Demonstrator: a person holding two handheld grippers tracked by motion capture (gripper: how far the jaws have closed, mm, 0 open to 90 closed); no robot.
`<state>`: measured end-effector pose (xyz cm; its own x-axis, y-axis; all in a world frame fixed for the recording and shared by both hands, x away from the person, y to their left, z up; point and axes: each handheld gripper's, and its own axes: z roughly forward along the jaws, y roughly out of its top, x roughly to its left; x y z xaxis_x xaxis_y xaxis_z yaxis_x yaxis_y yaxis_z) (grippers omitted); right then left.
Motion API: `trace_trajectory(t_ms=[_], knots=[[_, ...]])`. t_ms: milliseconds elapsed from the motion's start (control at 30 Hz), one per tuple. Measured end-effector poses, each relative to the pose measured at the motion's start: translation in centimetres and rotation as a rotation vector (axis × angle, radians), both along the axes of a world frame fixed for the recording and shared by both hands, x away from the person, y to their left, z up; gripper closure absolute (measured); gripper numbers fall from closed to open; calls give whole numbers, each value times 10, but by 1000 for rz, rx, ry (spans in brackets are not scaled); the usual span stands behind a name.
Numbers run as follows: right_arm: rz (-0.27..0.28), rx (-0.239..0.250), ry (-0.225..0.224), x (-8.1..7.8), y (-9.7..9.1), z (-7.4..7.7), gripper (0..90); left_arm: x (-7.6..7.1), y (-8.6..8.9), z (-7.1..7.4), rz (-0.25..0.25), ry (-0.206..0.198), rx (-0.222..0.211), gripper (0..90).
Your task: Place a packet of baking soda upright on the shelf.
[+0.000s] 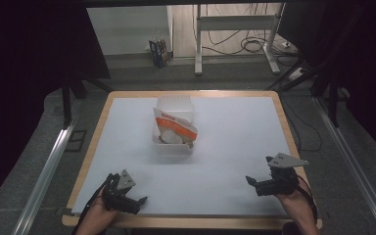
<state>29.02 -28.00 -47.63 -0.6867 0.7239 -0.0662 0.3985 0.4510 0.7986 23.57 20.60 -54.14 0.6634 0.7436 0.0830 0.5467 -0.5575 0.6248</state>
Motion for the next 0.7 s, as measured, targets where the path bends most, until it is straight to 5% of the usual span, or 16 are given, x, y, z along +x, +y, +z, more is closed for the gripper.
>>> trace_trajectory(t_ms=[700], knots=[[-82, -12, 27, 8, -25, -15, 0, 0, 0, 0, 0, -2, 2, 18]])
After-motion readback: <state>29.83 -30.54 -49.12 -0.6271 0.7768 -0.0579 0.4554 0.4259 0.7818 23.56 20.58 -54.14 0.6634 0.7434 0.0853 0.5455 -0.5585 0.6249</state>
